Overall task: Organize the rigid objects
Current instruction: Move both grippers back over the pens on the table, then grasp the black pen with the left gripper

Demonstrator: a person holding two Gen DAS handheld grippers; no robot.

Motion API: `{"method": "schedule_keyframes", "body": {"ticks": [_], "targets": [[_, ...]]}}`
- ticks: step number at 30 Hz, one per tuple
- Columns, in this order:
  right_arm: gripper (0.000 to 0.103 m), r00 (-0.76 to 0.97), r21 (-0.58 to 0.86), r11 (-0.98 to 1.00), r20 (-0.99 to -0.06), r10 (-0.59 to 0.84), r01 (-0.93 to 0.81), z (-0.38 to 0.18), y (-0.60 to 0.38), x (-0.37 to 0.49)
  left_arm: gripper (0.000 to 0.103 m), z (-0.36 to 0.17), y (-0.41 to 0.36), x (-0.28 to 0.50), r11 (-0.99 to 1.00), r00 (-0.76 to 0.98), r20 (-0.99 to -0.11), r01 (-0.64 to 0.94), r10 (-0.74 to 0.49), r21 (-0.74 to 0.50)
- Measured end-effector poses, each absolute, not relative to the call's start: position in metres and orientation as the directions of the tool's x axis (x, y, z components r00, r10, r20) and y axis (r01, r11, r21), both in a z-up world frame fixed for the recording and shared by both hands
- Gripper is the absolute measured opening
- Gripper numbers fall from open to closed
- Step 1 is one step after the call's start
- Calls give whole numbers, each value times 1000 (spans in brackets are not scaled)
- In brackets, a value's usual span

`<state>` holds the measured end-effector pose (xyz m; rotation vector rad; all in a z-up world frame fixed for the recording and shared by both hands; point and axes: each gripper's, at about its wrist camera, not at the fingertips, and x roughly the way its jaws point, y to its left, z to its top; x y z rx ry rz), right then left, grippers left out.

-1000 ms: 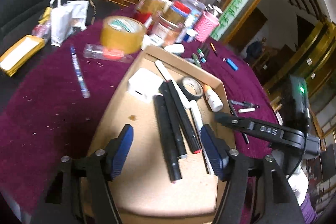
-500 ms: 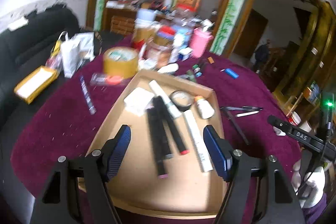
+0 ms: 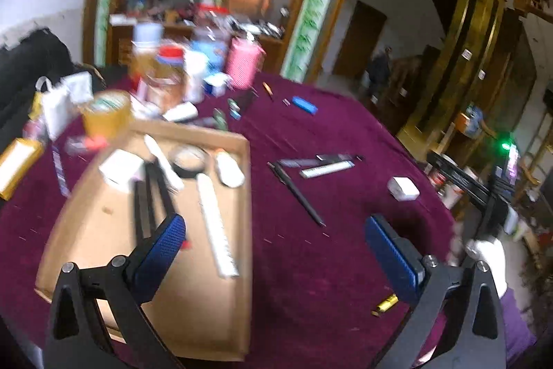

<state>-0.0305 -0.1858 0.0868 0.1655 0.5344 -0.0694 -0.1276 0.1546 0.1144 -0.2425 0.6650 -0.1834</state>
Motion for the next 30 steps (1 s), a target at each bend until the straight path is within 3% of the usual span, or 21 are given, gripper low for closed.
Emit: {"method": "schedule_keyframes", "body": {"ticks": [10,13,20,21,22,25,30], "targets": [[102,822,207,951,-565,-74,228,47,-243,1,103,94,88,-82,964,678,-688,132,-257,-230],[102,839,236,943,-539,-73,233,50,-249,-4,103,76,69,-53,969,648,-723,121,-241,-216],[102,828,280,932,-559,-36,230,47,-255,-2,100,27,42,41,997,570,-818,32,-74,-68],[102,828,285,931,-559,-32,228,47,-256,-2,81,21,40,49,999,567,-823,20,-35,-29],[102,829,287,931,-558,-30,227,47,-256,-2,44,13,40,57,1000,548,-836,18,-18,-9],[102,830,293,930,-557,-22,222,47,-255,-2,22,8,40,57,999,546,-838,38,-18,4],[102,824,307,928,-567,0,211,44,-255,-2,13,12,53,33,997,540,-838,60,-80,-57]]}}
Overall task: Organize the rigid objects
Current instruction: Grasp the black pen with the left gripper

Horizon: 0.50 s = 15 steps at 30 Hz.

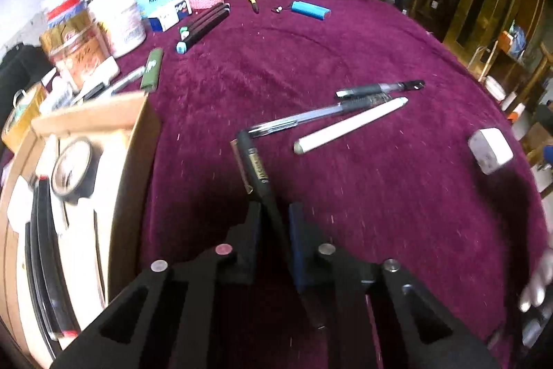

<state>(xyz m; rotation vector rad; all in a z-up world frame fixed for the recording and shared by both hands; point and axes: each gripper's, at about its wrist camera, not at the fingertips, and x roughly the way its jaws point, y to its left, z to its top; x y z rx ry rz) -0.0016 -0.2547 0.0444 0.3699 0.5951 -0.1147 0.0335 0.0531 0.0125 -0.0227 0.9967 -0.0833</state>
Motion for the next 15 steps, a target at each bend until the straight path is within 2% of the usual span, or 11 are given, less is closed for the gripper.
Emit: {"method": "schedule_keyframes", "body": {"ticks": [4,6,9,10,14,15], "targets": [[102,818,318,924,-575,10,212,42,-256,-1,11,17,55,9,992,532,-838,66,-123,-104],[102,812,321,923,-583,17,211,41,-255,0,14,19,53,10,993,538,-834,58,-120,-105],[102,810,318,924,-586,17,210,41,-255,0,46,13,50,26,994,524,-845,45,-109,-100],[102,810,315,925,-587,13,213,41,-255,0,50,13,46,29,995,531,-841,55,-103,-87],[102,803,312,924,-596,8,222,39,-256,2,50,9,31,29,996,560,-827,89,-49,1],[102,800,312,923,-599,9,223,38,-256,3,45,9,33,28,996,565,-823,93,-58,-7]]}}
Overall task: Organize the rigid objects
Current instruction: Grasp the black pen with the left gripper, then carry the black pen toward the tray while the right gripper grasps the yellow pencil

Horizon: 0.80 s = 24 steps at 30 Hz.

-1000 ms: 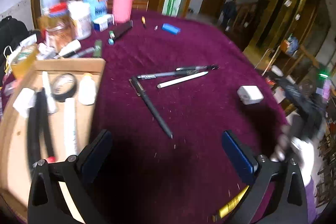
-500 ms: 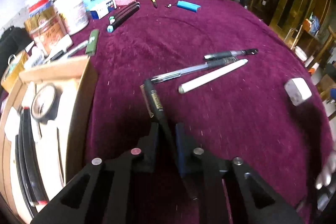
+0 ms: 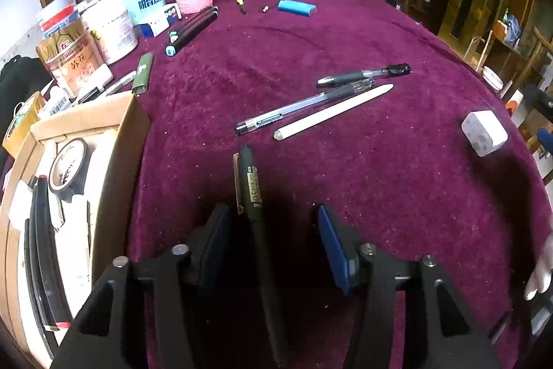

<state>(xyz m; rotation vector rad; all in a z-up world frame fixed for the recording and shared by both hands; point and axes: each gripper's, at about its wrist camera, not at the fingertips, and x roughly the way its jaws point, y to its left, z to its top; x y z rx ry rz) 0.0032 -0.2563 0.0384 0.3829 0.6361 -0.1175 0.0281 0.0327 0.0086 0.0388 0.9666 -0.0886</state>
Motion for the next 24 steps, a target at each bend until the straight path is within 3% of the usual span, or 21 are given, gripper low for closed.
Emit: {"method": "schedule_keyframes", "body": {"ticks": [2,3,9,18,24], "targets": [[102,798,308,924,-603,7,225,38,-257,4,15,10,38,26,996,570,-819,86,-59,-12],[102,795,304,925,-606,5,226,37,-256,5,12,12,42,26,995,564,-822,89,-82,-38],[102,786,327,911,-619,6,251,33,-266,6,10,29,50,8,987,581,-798,112,-162,-119],[102,749,377,865,-663,1,332,17,-290,12,11,76,84,-54,924,635,-678,178,-371,-339],[102,760,346,880,-650,-25,325,20,-285,9,11,99,130,-99,917,709,-605,155,-363,-368]]}}
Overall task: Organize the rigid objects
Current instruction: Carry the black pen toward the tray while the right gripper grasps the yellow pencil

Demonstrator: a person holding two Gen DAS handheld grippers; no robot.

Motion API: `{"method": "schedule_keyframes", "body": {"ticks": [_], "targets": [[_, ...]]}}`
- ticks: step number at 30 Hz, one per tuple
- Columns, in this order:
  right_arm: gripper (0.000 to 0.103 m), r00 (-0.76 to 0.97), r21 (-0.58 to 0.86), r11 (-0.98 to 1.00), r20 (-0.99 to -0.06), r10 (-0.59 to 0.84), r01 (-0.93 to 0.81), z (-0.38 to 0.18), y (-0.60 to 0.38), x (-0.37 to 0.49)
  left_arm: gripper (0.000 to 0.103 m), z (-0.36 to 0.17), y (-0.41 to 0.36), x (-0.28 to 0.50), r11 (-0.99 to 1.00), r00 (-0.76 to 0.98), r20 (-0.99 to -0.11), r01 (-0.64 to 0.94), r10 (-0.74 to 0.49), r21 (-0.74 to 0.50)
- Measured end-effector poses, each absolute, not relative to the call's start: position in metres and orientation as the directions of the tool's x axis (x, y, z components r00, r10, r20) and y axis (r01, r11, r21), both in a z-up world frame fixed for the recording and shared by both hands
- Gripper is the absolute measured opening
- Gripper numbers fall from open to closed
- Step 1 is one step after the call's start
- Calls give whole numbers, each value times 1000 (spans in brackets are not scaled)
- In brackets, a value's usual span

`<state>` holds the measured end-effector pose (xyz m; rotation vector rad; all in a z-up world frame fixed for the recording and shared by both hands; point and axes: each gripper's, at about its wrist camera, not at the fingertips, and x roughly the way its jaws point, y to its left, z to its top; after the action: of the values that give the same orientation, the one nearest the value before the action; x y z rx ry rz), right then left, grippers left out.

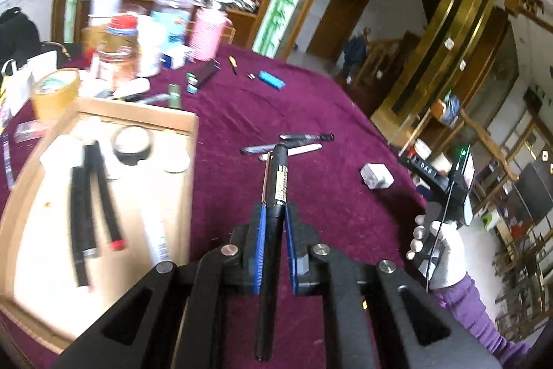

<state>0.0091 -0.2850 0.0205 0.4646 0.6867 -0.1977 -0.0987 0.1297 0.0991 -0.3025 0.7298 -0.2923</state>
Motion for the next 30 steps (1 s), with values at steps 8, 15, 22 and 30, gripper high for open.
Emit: {"method": "schedule_keyframes", "body": {"ticks": [8,15,22,30], "targets": [[102,696,406,883,-705,137,237,28,-267,-9,11,96,198,-132,926,757,-587,61,-286,-373],[103,450,421,906,-802,392,-38,45,-205,-102,11,84,237,-138,899,770,-565,26,-297,-438],[103,311,581,813,-766,562,-40,14,-178,-127,11,70,243,-133,862,751,-555,37,-358,-506],[103,343,545,834,-770,537,-82,17,-123,-81,11,77,256,-149,857,777,-532,19,-337,-514]]}}
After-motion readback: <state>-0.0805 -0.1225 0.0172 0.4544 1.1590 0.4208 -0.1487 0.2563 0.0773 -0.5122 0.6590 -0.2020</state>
